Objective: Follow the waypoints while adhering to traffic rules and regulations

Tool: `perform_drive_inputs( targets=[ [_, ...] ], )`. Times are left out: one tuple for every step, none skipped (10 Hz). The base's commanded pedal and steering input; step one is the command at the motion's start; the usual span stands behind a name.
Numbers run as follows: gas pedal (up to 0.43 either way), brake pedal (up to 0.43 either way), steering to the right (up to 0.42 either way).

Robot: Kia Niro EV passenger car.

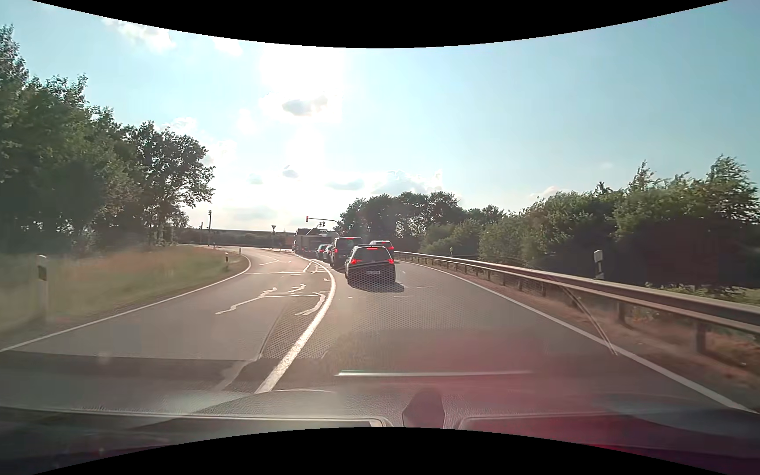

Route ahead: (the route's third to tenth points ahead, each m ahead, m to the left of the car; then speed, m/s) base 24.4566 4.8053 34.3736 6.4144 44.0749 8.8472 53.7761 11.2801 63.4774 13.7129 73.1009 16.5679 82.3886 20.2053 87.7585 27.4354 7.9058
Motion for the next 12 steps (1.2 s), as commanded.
perform_drive_inputs(
  targets=[
    [0.000, 0.232, -0.035],
    [0.000, 0.226, -0.035],
    [0.000, 0.232, -0.034],
    [0.000, 0.232, -0.034],
    [0.000, 0.232, -0.034],
    [0.000, 0.232, -0.034],
    [0.000, 0.238, -0.034],
    [0.000, 0.238, -0.034],
    [0.000, 0.238, -0.034],
    [0.000, 0.238, -0.034],
    [0.000, 0.238, -0.034],
    [0.000, 0.238, -0.034]
  ],
)
